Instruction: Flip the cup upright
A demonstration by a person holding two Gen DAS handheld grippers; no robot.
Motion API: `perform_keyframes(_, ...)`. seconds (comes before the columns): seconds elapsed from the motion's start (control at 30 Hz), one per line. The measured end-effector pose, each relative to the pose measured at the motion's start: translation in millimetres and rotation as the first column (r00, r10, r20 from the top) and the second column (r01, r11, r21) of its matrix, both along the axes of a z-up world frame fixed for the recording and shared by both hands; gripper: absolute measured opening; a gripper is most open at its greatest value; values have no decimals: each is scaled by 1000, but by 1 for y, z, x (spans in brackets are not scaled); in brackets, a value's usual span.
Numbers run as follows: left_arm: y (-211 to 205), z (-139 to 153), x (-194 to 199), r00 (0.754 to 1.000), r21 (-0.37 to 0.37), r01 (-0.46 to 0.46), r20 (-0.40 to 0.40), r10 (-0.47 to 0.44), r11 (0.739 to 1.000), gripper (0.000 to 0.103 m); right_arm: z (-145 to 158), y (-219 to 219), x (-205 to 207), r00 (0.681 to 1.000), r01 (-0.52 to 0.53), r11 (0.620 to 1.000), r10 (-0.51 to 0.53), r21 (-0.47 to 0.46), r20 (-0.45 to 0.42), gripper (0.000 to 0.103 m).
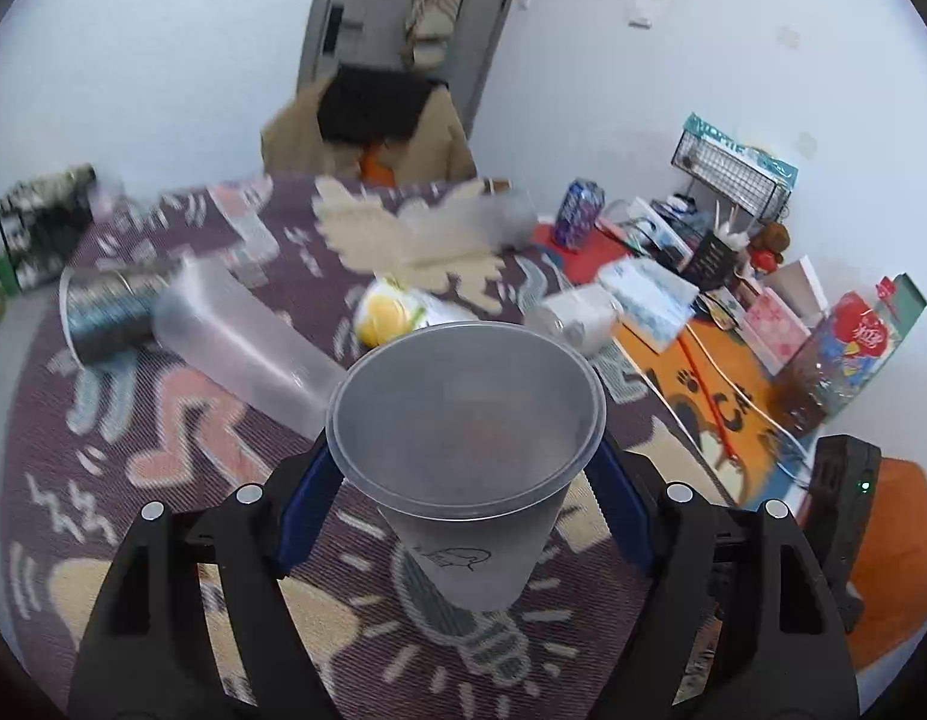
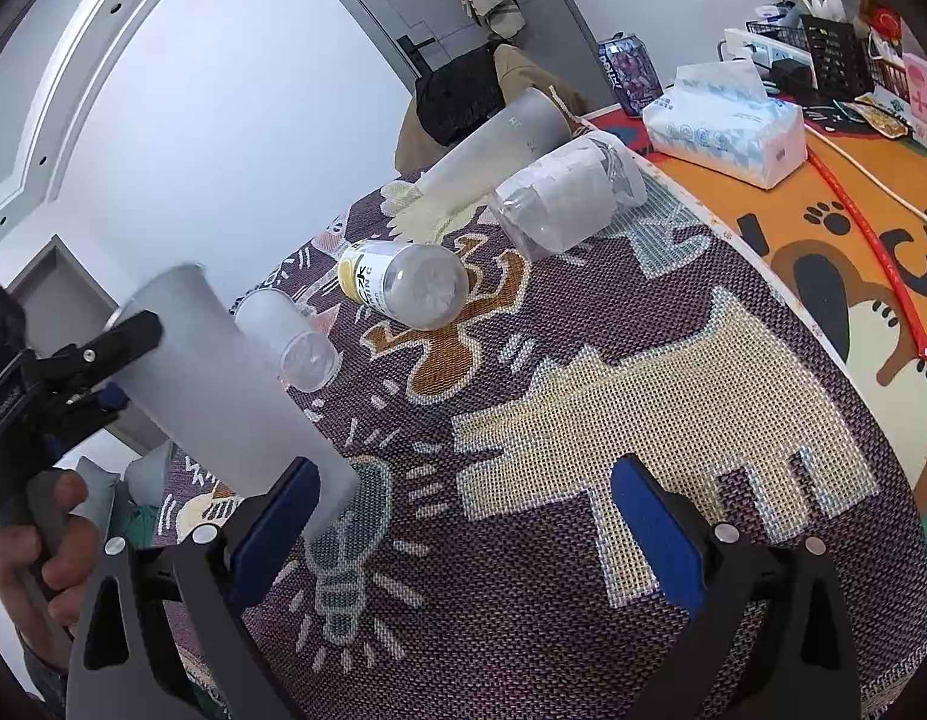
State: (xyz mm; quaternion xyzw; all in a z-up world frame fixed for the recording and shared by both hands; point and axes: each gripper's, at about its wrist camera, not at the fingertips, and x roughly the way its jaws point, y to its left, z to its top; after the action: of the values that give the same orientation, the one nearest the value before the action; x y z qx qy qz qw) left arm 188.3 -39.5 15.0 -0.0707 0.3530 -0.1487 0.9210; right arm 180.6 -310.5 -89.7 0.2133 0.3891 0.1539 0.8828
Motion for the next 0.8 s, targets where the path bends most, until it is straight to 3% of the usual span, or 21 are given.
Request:
perform_keyframes(0.1,-2,6,-6,998,44,-16,68,13,999,77,-1,0,0,1000,5,1000,-5,-6,-1,96)
perform_keyframes(0.63,-44,-17,-42,978,212,-8,207,-37,977,77,-5,-7,-11,1000,26,999,-26,-35,-4,96)
perform_keyframes(0.73,-48,-20,-45,979,237,-18,199,-30,971,81,-4,-6,-15,1000,23,999,-23,-35,2,96)
perform_keyframes(0.8,-47,-21,-45,983,241,-23,182,-21,970,96,-2,-5,-17,1000,22,999,-22,-36,7,96)
